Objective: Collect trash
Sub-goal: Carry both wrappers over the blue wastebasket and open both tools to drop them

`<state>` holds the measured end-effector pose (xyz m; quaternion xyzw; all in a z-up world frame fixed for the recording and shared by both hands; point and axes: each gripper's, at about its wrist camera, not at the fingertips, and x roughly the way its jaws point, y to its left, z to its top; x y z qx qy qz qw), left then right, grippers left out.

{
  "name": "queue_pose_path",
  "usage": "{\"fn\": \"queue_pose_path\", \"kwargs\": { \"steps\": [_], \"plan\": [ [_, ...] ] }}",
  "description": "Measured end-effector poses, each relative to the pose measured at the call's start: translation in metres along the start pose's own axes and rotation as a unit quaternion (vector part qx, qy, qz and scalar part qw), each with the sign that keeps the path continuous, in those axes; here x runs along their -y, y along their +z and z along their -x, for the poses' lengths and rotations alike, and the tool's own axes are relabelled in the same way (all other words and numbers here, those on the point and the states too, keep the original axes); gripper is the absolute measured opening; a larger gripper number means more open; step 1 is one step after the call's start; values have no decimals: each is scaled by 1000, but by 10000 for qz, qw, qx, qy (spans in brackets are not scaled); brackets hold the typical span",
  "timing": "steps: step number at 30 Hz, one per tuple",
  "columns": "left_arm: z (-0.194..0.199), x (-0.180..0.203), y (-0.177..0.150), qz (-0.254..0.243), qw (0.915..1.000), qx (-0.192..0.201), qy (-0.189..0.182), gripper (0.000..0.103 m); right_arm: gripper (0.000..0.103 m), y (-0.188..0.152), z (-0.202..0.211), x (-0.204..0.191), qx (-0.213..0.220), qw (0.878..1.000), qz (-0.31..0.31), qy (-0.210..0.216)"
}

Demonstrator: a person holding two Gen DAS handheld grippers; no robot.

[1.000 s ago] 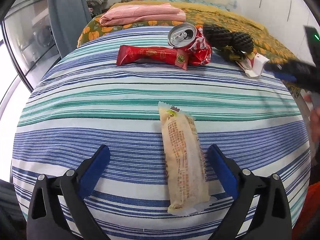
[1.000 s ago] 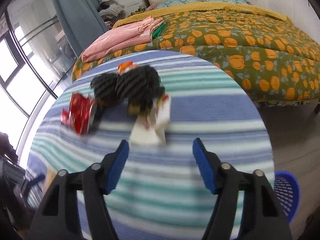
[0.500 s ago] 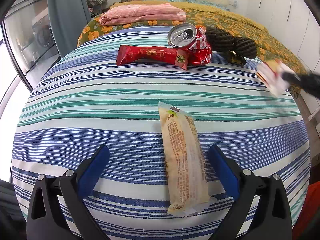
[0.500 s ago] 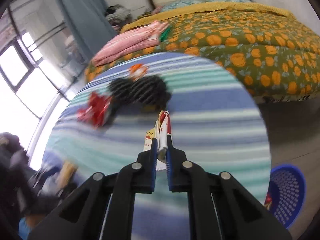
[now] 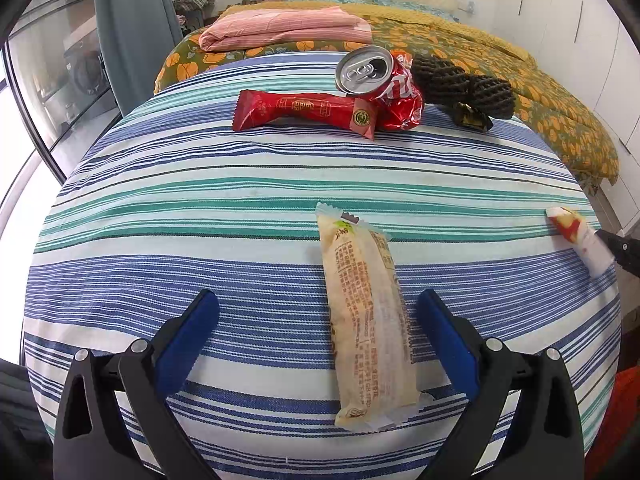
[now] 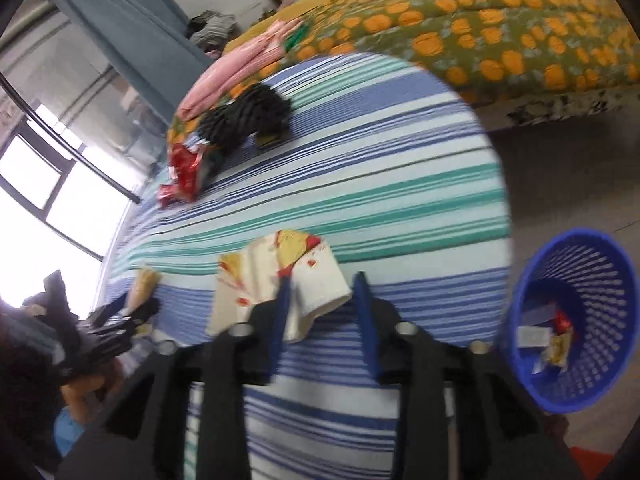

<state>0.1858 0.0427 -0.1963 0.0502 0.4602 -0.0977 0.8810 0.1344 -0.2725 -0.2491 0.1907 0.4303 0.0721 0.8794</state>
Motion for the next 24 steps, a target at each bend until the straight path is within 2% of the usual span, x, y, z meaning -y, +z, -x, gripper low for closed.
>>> {"fn": "queue_pose_path", "kwargs": {
  "steps": [5,7,10,14,17,20,22,23,24],
  "plan": [
    [0,0,0,1,10000,0,-3,97,49,2,9,-4,209,9978,440,-448],
    [0,-1,0,5,10000,8,-41,97,50,-1,20,-15,388,9943,794,-601],
    [6,-8,-5,-83,9991,51,-424,97,55,-12,35,-42,473,9876,1405,-522],
    [18,-20,-15,-115,9960,31,-880,97,57,-30,31,-72,200,9771,2086,-374],
    [22,-24,-13,44,9954,48,-956,97,57,-29,6,-78,-41,9722,2250,-645],
    [23,-18,-6,101,9967,41,-810,96,50,-19,-14,-73,-180,9746,2082,-801],
    [20,-10,-1,86,9970,-61,-768,90,47,-16,-17,-75,-218,9744,2094,-789],
    [17,-4,0,2,9976,-132,-675,84,41,-15,-18,-78,-244,9732,2147,-783],
    [14,3,0,-101,9983,-184,-537,81,30,-15,-20,-81,-288,9708,2237,-821]
  ]
}}
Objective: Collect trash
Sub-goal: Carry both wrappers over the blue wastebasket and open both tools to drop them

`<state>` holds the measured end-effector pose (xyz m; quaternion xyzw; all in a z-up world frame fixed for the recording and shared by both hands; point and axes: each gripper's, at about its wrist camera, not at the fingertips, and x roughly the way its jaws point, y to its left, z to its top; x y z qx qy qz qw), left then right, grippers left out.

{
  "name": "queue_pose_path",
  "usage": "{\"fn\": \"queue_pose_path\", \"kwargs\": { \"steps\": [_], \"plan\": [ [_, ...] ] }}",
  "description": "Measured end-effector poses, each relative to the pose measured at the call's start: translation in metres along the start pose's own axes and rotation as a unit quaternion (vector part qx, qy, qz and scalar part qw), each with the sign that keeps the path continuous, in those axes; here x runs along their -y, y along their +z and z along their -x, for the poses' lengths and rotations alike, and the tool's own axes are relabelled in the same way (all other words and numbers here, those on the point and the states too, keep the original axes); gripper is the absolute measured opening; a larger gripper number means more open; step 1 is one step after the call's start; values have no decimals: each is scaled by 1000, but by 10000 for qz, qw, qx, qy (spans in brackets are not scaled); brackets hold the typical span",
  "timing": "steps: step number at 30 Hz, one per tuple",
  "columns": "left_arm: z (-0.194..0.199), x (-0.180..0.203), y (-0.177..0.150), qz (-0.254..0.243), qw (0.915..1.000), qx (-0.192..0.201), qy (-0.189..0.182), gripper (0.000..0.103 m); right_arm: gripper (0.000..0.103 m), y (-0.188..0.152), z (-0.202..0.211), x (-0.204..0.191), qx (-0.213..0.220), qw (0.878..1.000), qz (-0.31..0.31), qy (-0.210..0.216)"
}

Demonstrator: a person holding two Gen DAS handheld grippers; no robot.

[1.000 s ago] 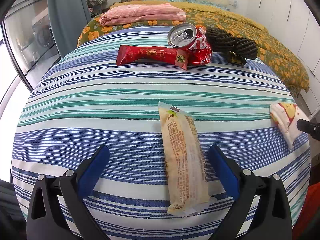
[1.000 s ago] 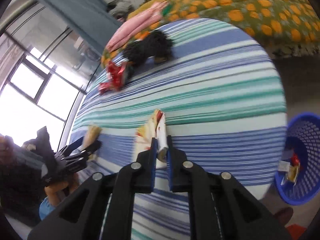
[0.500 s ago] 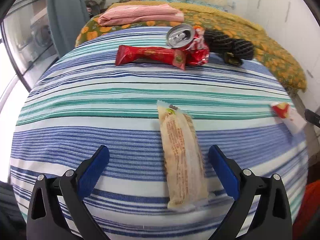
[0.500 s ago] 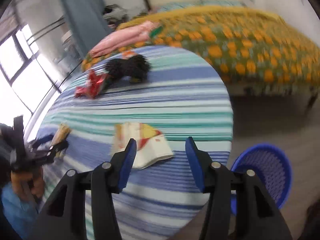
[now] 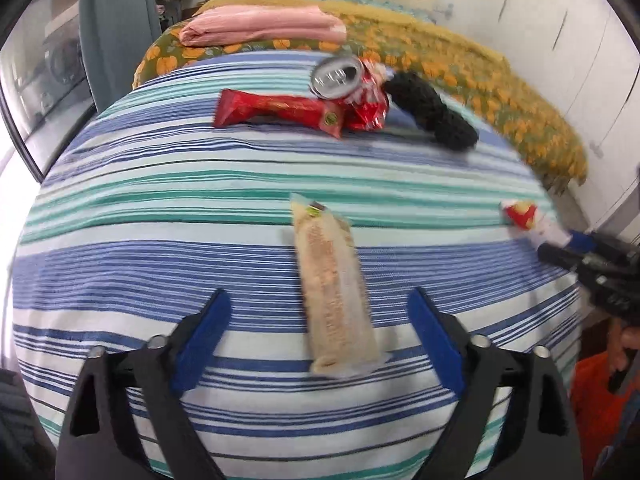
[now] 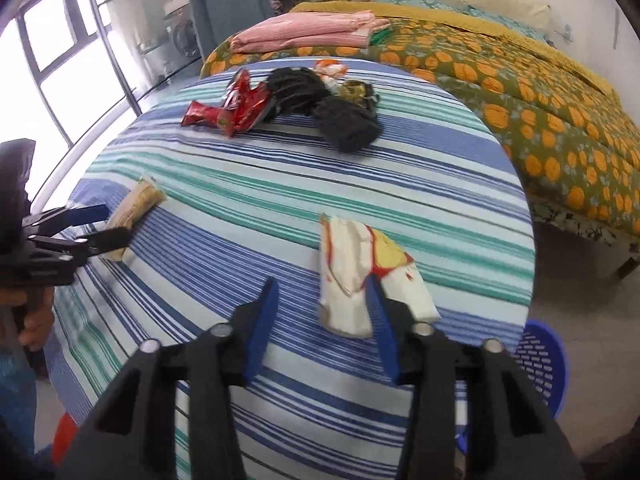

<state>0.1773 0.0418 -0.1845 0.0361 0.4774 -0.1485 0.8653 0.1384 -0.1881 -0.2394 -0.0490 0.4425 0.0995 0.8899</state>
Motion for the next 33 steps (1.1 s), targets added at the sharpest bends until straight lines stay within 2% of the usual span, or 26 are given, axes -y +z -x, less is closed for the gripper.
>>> {"fn": "queue_pose_path", "kwargs": {
  "steps": [1,2,3,5,8,13,16,21,25,29,33],
  "plan": [
    [-4,6,0,-109,9998,-56,172,74,23,0,0,-2,-39,10000,63,-43],
    [-7,12,-1,-205,9992,-91,338,70,11,0,0,-3,-50,9999,102,-94],
    [-6,17,-2,-263,9986,-26,458,66,5,0,2,-3,-33,9999,97,-114],
    [-2,20,-5,-258,9990,18,353,31,5,-1,7,1,29,10000,11,-73],
    [4,26,-8,-360,9984,139,411,19,5,-6,25,12,249,9987,-304,309],
    [20,44,-5,-295,9990,317,-102,18,5,-12,60,39,582,9912,-791,891],
    [31,74,2,-302,9972,369,-581,17,5,-19,82,68,740,9883,-1027,850],
    [41,159,10,-698,9870,366,-1397,17,5,-48,106,143,778,9842,-1560,307],
    [31,240,11,-1106,9749,144,-1929,18,5,-78,111,204,647,9760,-2079,21],
    [2,317,3,-1339,9667,-165,-2173,18,5,-109,104,254,521,9631,-2640,-76],
    [-43,379,-6,-1460,9638,-470,-2181,18,5,-134,88,291,441,9518,-3033,-128]
  ]
}}
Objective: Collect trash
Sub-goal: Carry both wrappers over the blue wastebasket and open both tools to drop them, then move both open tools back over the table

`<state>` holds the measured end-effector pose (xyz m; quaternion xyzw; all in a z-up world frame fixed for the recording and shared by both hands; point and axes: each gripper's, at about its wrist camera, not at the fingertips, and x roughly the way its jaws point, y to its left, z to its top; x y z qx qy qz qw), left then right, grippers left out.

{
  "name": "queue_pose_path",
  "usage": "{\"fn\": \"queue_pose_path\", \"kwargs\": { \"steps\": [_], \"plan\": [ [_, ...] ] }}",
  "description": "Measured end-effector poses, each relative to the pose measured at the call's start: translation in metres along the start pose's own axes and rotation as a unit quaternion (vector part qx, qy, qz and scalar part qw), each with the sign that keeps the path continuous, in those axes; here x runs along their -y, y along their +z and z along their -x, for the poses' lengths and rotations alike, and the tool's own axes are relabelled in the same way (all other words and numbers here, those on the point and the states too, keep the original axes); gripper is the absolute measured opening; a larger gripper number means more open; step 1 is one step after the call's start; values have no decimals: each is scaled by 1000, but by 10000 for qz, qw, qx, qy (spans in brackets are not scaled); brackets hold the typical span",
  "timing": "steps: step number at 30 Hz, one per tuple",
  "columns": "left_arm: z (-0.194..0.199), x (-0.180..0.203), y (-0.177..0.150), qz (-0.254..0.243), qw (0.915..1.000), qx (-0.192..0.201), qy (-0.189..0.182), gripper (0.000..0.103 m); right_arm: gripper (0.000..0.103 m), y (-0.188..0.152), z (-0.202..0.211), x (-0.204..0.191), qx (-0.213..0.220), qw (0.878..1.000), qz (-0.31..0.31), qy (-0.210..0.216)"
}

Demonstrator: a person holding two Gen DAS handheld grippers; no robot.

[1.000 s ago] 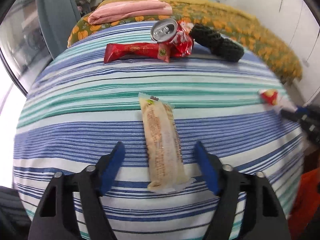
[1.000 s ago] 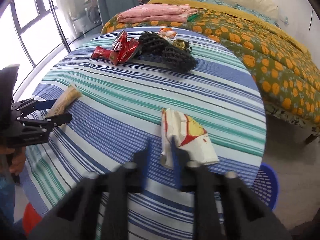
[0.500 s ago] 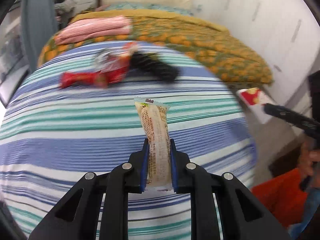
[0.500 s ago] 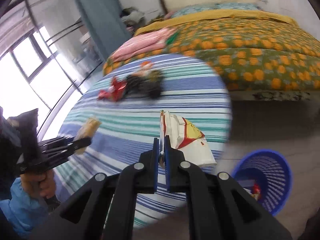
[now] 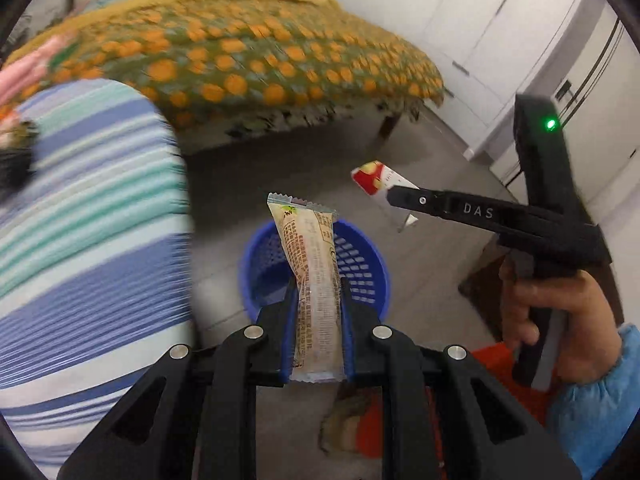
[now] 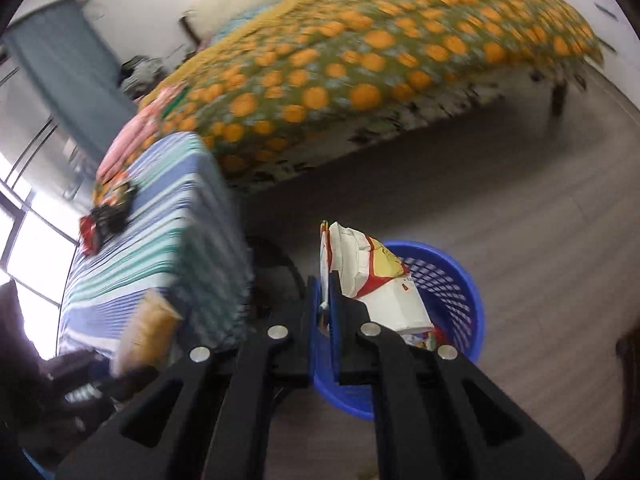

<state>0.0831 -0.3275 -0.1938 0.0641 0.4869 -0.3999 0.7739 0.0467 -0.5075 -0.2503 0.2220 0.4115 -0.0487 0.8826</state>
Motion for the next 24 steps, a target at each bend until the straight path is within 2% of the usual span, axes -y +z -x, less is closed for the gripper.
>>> {"fn": "queue_pose_path", "kwargs": {
  "steps": [7,8,9,10,11,13,16,17,18,20,24],
  "plan": [
    [-95,11,17,13,9990,-419,149,20,7,5,-16,50,-27,9987,-498,91],
    [-106,13,19,-20,9988,-451,183,23,10,7,-17,54,-24,9986,-526,72],
    [-116,15,21,-50,9986,-476,232,29,18,8,-19,58,-49,9983,-580,69],
    [-121,15,21,-72,9984,-501,248,43,29,8,-20,61,-70,9979,-636,81],
    [-127,15,23,-106,9983,-496,278,52,53,8,-20,64,-53,9974,-712,79],
    [-130,17,27,-165,9981,-452,382,62,56,8,-17,64,23,9970,-763,126],
    [-120,18,30,-158,9988,-303,355,74,60,12,-9,66,193,9970,-747,52],
    [-111,20,30,-156,9991,-182,347,79,69,13,-6,66,254,9968,-758,-33],
    [-102,21,30,-173,9992,-47,344,82,74,14,-3,66,331,9964,-770,-156],
    [-73,23,26,-210,9987,297,370,92,77,15,1,62,473,9953,-719,-443],
    [-16,17,16,-195,9958,754,472,96,88,14,6,44,726,9909,-395,-1062]
  ]
}}
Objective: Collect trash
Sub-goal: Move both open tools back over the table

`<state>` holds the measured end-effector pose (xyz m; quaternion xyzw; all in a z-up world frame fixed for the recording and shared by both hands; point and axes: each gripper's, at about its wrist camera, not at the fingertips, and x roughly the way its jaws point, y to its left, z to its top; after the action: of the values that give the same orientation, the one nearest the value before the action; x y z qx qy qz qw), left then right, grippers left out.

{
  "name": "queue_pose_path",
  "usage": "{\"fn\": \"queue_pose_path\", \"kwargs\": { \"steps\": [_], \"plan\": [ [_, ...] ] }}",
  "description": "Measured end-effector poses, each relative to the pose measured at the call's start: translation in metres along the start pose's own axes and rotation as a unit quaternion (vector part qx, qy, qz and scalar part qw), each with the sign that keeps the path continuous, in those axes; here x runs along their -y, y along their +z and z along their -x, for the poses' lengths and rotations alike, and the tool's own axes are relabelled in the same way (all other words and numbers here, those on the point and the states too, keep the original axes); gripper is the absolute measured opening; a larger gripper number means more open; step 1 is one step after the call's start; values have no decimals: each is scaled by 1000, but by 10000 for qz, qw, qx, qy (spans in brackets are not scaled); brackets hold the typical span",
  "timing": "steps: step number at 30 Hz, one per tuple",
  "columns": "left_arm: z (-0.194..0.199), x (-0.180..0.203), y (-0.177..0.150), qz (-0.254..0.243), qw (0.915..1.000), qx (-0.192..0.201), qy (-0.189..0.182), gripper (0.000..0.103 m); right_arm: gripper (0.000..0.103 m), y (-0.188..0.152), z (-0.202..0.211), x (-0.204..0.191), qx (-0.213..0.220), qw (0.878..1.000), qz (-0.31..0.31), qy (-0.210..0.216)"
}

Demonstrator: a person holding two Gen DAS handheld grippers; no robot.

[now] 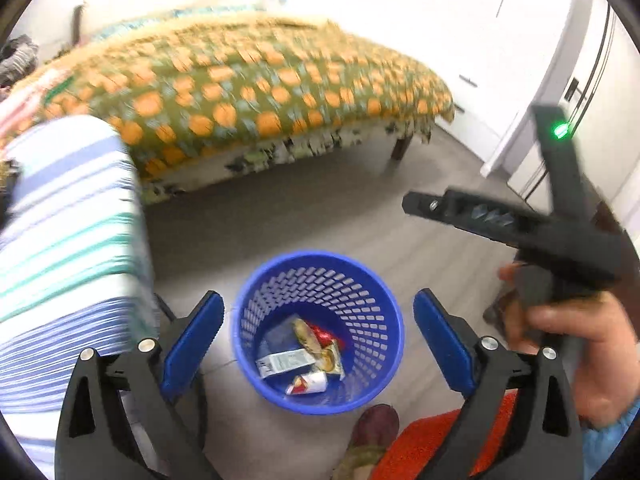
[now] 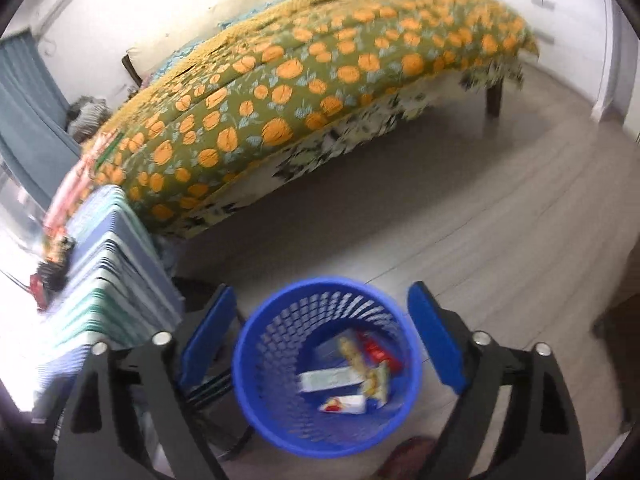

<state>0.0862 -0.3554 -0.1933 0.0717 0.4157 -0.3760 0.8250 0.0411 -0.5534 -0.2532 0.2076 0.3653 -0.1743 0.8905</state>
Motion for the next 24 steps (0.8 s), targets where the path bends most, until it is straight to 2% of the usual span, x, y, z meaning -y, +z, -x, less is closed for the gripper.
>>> {"fn": "queue_pose_path", "kwargs": {
  "steps": [4,7,10,14,17,21,24],
  "plan": [
    [54,-33,-12,-33,9990,211,381,97,90,-10,11,-30,362,9969,633,-295],
    [89,-74,-28,-21,9950,315,943,97,90,-23,17,-59,552,9910,1161,-384],
    [119,-125,-51,192,9881,273,1502,97,90,-42,24,-98,692,9836,1632,-345],
    [152,-200,-85,729,9754,167,2076,97,91,-75,34,-166,598,9781,1971,289],
    [169,-248,-102,1123,9626,73,2465,97,91,-98,39,-233,363,9665,2408,813],
    [187,-294,-117,1590,9484,-18,2742,97,91,-111,31,-306,51,9526,2801,1186],
    [194,-317,-119,1894,9411,10,2801,97,91,-118,15,-342,-92,9448,3042,1212]
  ]
}}
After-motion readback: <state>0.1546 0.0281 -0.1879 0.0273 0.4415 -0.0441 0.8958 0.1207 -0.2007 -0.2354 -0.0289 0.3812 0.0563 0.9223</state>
